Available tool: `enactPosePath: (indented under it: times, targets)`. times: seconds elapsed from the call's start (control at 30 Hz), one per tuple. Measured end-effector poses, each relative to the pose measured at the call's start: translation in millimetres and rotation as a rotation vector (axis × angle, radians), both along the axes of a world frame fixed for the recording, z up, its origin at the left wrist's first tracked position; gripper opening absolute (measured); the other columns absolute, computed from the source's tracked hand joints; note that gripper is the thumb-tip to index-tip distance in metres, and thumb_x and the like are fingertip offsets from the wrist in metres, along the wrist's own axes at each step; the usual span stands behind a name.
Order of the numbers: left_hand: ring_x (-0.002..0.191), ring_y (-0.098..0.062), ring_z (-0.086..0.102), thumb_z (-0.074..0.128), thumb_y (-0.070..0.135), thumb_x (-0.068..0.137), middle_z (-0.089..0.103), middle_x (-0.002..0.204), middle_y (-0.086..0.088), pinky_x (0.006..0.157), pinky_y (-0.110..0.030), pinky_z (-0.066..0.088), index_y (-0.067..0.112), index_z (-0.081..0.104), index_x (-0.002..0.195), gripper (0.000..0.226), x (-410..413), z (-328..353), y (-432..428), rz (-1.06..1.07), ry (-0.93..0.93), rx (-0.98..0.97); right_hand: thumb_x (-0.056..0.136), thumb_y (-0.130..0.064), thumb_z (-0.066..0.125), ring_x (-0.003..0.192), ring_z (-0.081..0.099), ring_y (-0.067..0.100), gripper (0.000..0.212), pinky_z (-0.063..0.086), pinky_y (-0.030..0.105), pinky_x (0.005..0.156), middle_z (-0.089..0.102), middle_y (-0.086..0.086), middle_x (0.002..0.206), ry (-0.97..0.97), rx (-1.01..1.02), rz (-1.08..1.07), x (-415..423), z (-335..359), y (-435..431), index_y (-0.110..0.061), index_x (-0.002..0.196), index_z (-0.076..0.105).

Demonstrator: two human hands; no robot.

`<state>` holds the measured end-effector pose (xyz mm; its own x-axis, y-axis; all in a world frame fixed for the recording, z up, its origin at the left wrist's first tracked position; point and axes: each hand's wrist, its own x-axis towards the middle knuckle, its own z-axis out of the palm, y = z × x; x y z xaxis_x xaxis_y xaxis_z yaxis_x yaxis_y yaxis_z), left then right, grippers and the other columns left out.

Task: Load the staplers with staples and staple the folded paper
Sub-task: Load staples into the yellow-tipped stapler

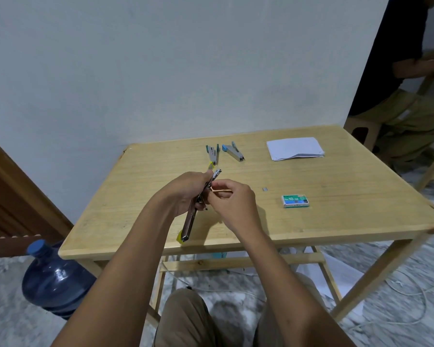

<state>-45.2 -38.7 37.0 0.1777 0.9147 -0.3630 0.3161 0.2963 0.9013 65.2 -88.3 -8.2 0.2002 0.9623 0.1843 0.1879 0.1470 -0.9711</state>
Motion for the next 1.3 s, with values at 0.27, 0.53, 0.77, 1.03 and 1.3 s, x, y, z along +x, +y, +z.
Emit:
enactPosePath:
  times: [0.27,0.53,0.77,1.03,1.3]
  targets:
    - [0.043,-0.013,0.042,0.038,0.035,0.106,0.046,0.064,-0.007,0.038,-0.02,0.031,0.008,0.053,0.087,0.037,2,-1,2,-0.018,0.04,0.054,0.084,-0.02,0.075,0.074,0.072,0.001,0.014,0.052,0.01,0.066,0.076,-0.003,0.082,0.017,0.011,0.004,3,3,3,-0.014,0.097,0.078]
    - [0.04,-0.012,0.043,0.039,0.035,0.106,0.048,0.068,-0.01,0.037,-0.02,0.03,0.003,0.054,0.096,0.037,0,-3,2,-0.017,0.016,0.033,0.082,-0.021,0.075,0.076,0.07,0.005,0.003,0.054,0.016,0.07,0.074,-0.005,0.078,-0.03,0.04,-0.006,3,-2,4,-0.022,0.08,0.073]
    - [0.038,-0.011,0.042,0.041,0.034,0.105,0.046,0.065,-0.007,0.038,-0.021,0.029,0.003,0.052,0.097,0.034,-1,-2,3,-0.007,-0.029,0.001,0.083,-0.017,0.074,0.08,0.069,0.004,0.002,0.056,0.019,0.074,0.071,-0.006,0.086,-0.057,0.102,0.018,5,-8,7,-0.019,0.082,0.073]
    - [0.045,-0.012,0.042,0.041,0.036,0.105,0.05,0.067,-0.007,0.037,-0.02,0.03,0.005,0.056,0.098,0.036,-1,1,2,-0.037,-0.017,-0.072,0.084,-0.016,0.072,0.069,0.059,0.009,0.004,0.054,0.031,0.066,0.064,-0.008,0.083,-0.166,0.192,0.095,14,-13,11,-0.015,0.08,0.071]
    - [0.049,-0.009,0.043,0.038,0.038,0.106,0.05,0.064,0.0,0.036,-0.018,0.03,0.011,0.059,0.085,0.04,-6,4,1,-0.161,0.027,-0.167,0.087,-0.018,0.069,0.064,0.044,0.009,0.01,0.039,0.024,0.059,0.055,-0.006,0.076,-0.18,0.096,0.341,31,-4,14,-0.022,0.078,0.069]
